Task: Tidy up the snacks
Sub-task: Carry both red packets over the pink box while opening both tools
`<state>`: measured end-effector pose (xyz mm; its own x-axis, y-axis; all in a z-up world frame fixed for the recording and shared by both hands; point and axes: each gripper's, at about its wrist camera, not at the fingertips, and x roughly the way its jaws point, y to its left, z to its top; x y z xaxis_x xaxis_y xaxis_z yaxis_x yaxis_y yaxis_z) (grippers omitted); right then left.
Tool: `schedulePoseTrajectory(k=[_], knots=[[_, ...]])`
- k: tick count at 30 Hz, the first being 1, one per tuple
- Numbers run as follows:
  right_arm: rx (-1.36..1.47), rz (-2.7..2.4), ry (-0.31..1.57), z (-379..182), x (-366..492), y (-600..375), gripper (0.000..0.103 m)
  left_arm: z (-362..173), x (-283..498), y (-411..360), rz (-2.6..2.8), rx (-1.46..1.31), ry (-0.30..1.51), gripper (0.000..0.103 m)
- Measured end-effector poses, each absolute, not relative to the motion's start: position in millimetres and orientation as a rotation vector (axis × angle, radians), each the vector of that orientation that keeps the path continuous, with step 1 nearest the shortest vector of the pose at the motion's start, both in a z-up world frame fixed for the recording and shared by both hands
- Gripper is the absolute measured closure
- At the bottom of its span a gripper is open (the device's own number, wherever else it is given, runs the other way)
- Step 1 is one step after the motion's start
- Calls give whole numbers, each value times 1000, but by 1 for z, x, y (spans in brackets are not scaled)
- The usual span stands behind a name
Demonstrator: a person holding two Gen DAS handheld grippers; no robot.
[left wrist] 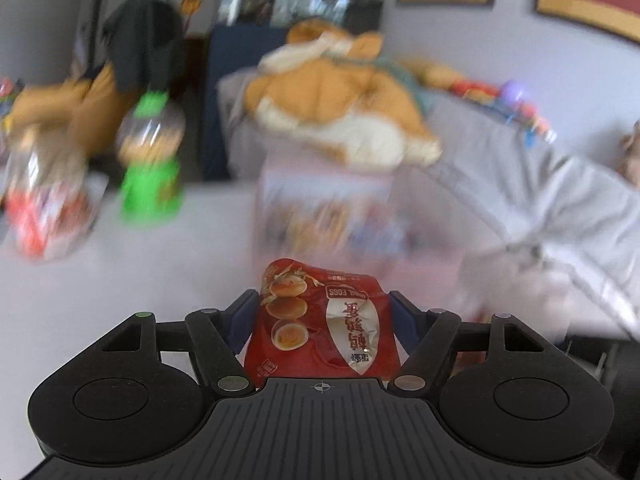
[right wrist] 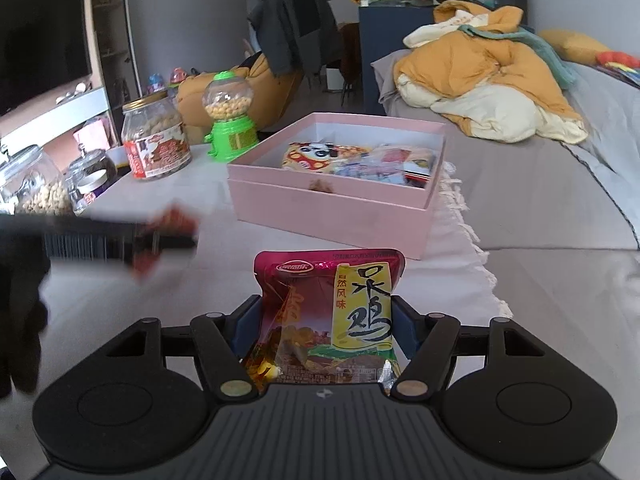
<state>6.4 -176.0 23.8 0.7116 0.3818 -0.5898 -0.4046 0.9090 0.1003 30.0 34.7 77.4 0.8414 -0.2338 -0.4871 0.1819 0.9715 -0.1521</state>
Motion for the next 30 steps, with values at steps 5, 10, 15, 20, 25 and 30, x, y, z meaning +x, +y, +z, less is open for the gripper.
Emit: schedulePoseTrajectory(k=[5, 10, 15, 20, 25, 30], knots=[[-30, 424, 623, 26, 2, -182, 35, 127, 86, 12, -238, -169, 352, 26], [-52, 413, 625, 23, 7, -179, 35, 96, 163, -6, -265, -276, 414, 26], [-85, 402, 643, 17, 13, -173, 35, 60, 177, -5, -241, -315, 545, 29], [-88, 401, 676, 11, 18, -173, 35, 66, 135, 13, -269, -271, 527, 29], [-85, 405, 705, 16, 22, -172, 35, 62, 85, 37, -273, -266, 546, 29], [-103, 417, 682, 60, 33, -179, 35, 53, 53, 73, -235, -345, 546, 29]])
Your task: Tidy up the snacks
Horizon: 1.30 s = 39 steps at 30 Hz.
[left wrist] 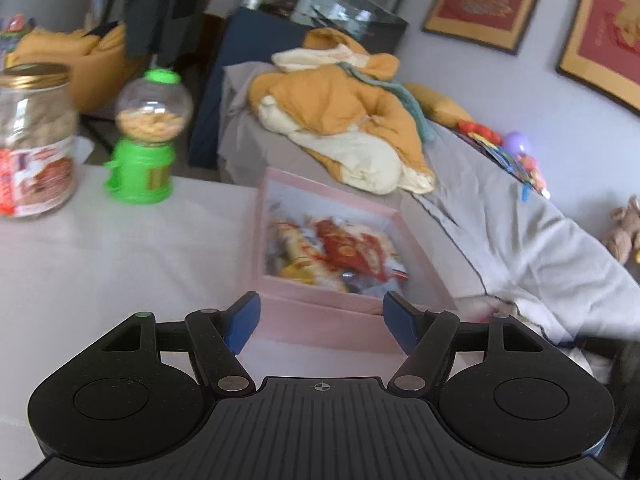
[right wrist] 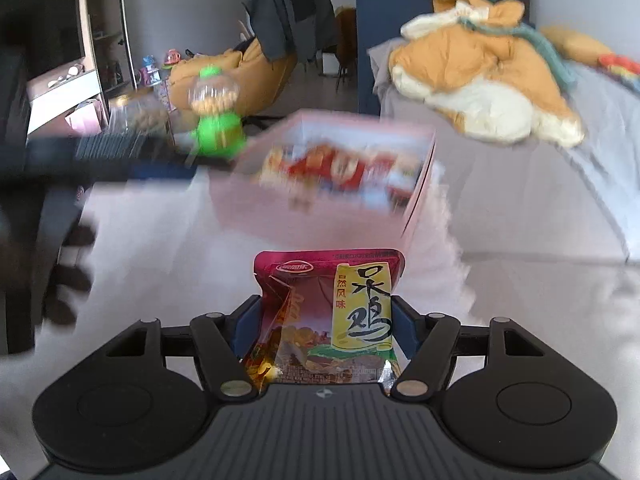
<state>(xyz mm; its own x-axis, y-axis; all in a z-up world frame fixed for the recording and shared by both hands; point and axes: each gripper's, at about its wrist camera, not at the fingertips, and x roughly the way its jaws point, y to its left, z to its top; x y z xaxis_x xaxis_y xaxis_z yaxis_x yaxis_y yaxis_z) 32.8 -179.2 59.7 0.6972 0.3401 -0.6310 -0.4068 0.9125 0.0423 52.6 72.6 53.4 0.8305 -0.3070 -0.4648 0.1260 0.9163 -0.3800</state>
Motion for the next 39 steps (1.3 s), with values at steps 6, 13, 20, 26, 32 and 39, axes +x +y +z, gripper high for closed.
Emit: schedulePoseTrajectory(k=[6, 13, 20, 26, 32, 39], knots=[[-177, 356, 469, 162, 75, -172, 35, 46, 25, 104, -186, -383, 524, 29], [-245, 358, 529, 164, 192, -109, 19, 19, 18, 122, -139, -388, 596, 29], [-58, 439, 626, 130, 170, -133, 19, 8, 9, 109, -136, -311, 625, 29], [-76, 388, 671, 73, 97, -154, 18, 5, -13, 67, -131, -223, 634, 29], [-6, 333, 791, 4, 54, -160, 18, -8, -14, 36, -54, -114, 642, 29], [-123, 193, 743, -18, 31, -147, 0, -11, -2, 16, -1, 13, 653, 28]])
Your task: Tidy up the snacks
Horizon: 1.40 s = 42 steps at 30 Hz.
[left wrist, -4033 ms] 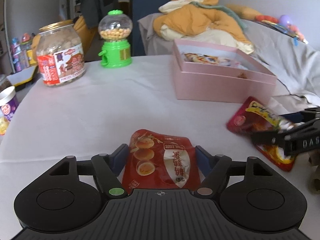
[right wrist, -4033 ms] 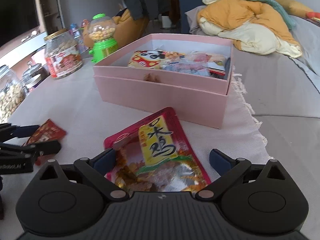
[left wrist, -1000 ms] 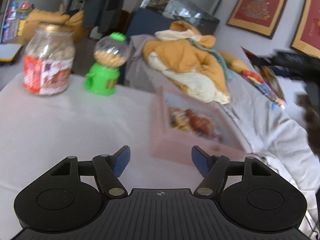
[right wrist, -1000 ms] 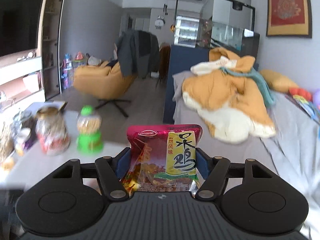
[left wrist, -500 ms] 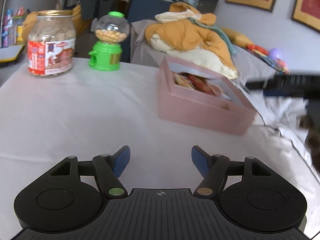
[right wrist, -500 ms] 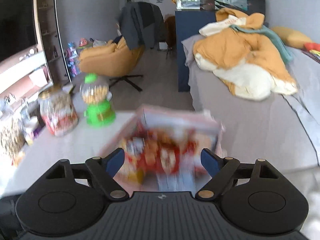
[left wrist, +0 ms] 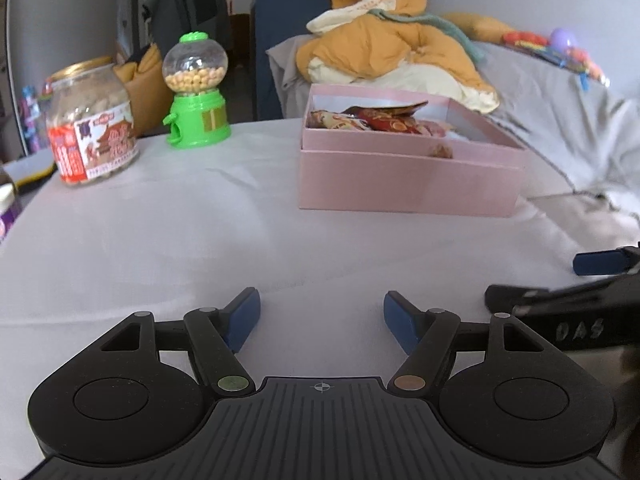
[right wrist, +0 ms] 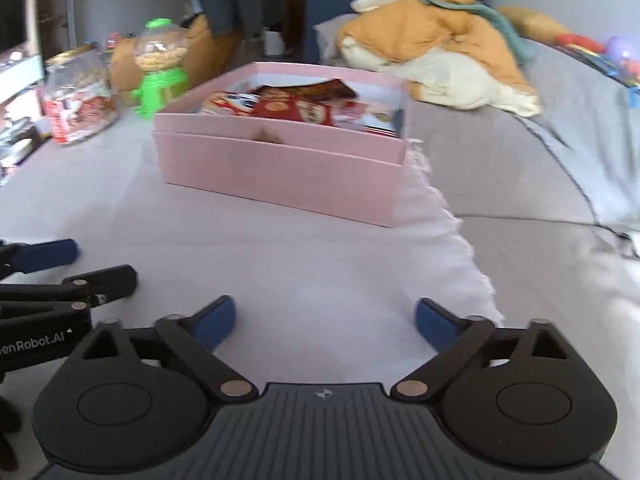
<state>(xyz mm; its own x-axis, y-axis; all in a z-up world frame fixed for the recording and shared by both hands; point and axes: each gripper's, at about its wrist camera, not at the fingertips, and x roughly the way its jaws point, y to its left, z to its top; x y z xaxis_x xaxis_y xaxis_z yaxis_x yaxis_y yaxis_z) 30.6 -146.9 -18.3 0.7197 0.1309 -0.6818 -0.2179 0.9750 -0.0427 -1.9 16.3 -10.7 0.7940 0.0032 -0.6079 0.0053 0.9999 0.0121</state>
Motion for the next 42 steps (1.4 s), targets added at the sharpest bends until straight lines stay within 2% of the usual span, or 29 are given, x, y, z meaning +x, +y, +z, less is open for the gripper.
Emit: schedulePoseTrajectory(k=[3, 10, 42], knots=[[-24, 185, 774, -20, 38, -160, 0, -11, -2, 13, 8, 42, 653, 27], [-54, 182, 682, -25, 27, -158, 0, -11, 0, 14, 7, 33, 652, 26], [-42, 186, 685, -24, 29, -160, 0, -11, 0, 15, 5, 28, 651, 26]])
